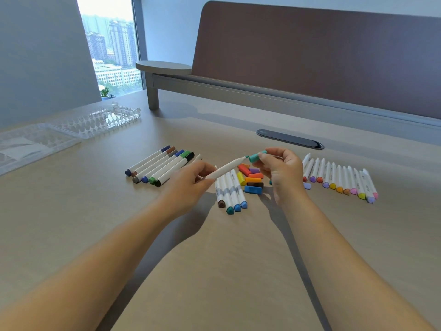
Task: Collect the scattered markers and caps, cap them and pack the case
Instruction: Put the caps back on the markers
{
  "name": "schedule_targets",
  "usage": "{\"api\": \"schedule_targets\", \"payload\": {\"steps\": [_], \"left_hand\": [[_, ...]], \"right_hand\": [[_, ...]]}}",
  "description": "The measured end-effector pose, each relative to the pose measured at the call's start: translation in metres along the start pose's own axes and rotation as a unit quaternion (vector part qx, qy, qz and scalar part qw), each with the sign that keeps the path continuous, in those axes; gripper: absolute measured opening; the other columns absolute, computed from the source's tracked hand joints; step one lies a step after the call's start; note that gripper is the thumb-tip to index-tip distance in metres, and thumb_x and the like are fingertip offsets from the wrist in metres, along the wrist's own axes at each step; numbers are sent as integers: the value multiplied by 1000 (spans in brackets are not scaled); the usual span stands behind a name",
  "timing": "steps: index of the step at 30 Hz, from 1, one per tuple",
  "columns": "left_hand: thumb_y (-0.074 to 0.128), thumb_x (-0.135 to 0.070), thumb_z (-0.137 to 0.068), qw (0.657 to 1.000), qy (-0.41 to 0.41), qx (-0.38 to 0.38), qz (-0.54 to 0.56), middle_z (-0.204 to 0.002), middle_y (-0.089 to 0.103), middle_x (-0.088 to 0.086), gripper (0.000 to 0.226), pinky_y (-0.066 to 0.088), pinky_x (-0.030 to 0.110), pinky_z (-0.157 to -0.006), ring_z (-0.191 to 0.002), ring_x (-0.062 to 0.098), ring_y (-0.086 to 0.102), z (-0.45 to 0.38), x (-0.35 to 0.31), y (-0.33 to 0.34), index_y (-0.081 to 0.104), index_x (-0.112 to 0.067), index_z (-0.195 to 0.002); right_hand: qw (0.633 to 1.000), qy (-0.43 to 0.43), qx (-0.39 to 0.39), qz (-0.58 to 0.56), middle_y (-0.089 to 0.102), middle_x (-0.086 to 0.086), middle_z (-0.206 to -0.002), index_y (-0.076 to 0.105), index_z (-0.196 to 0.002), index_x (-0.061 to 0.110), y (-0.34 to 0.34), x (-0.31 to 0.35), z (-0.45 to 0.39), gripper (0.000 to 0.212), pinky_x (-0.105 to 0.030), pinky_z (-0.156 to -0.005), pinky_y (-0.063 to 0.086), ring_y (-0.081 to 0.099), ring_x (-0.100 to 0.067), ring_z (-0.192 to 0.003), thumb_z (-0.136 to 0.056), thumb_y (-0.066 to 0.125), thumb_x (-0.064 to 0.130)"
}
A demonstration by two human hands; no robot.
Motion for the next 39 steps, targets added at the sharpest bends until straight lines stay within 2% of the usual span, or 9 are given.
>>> {"api": "schedule_targets", "payload": {"steps": [4, 7, 10, 16, 21, 27, 31, 35, 39], "left_hand": [[49, -13, -92, 1000, 6, 4, -12, -79, 47, -14, 23, 36, 12, -65, -68, 3, 44, 0, 0, 1, 56, -11, -114], [48, -13, -92, 1000, 17, 4, -21, -78, 47, -14, 23, 35, 9, -63, -67, 3, 43, 1, -2, 1, 57, -12, -114], [49, -14, -92, 1000, 21, -8, -19, -82, 49, -10, 23, 34, 8, -63, -67, 3, 43, 0, -4, 1, 57, -11, -113], [51, -14, -91, 998, 14, -66, -19, -83, 55, -2, 19, 35, 14, -62, -66, 6, 42, -12, -1, -8, 61, -7, -105], [51, -13, -92, 994, 12, -104, -23, -69, 44, -11, 17, 32, 11, -58, -62, 4, 39, -24, -3, -12, 62, -5, -102], [50, -14, -92, 993, 16, -105, -51, -73, 46, -8, 18, 32, 7, -53, -61, 4, 39, -28, -1, -12, 61, -5, -104], [47, -17, -94, 992, 14, -78, -101, -86, 51, -2, 23, 33, 10, -61, -67, 6, 43, -27, 1, -9, 58, -7, -111], [44, -12, -95, 976, 8, -44, -213, -118, 55, 10, 34, 44, 26, -84, -99, 21, 54, -27, 12, -1, 44, -11, -128], [45, -11, -94, 942, 23, -21, -335, -123, 50, 11, 41, 45, 28, -88, -104, 22, 54, -28, 21, 9, 38, -10, -135]], "right_hand": [[1000, 12, -5, -22, 59, -13, -117, 53, -112, 8, -1, -5, 1, 23, -11, -54, 50, 62, -21, -95, -90, 55, 11], [1000, 14, 9, -6, 60, -11, -114, 53, -104, 12, 3, -7, 0, 15, -16, -64, 51, 62, -26, -103, -90, 56, 12], [999, -2, 38, 37, 60, -7, -103, 56, -98, 12, 11, -5, 1, 7, -15, -64, 50, 61, -19, -94, -91, 53, 13], [997, -18, 46, 67, 58, -3, -97, 58, -114, 5, 19, -2, -2, 23, -13, -62, 49, 57, -11, -85, -94, 47, 11], [997, -28, 36, 57, 57, -2, -99, 57, -112, 7, 23, 5, -9, 21, -8, -53, 49, 56, -10, -90, -96, 43, 7], [996, -35, 39, 70, 56, -2, -98, 57, -112, 5, 28, -2, -15, 23, -2, -50, 46, 55, -9, -86, -95, 42, 3], [980, -57, 82, 172, 55, -1, -102, 57, -119, 8, 31, -2, -18, 27, -11, -58, 48, 55, -9, -75, -97, 40, 8], [968, -94, 40, 231, 56, -7, -125, 53, -124, 9, 8, 2, -21, 30, -16, -69, 47, 56, -11, -93, -97, 41, 9], [939, -103, 18, 326, 59, -12, -120, 57, -116, 4, -22, 3, -24, 24, -23, -83, 43, 52, -17, -104, -95, 44, 7]]}}
Point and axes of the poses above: each hand's wrist, its own z-axis away from the middle knuckle, its own y-axis out of the palm, x = y × z, the point moved 8 cm from there along -z, towards the middle knuckle
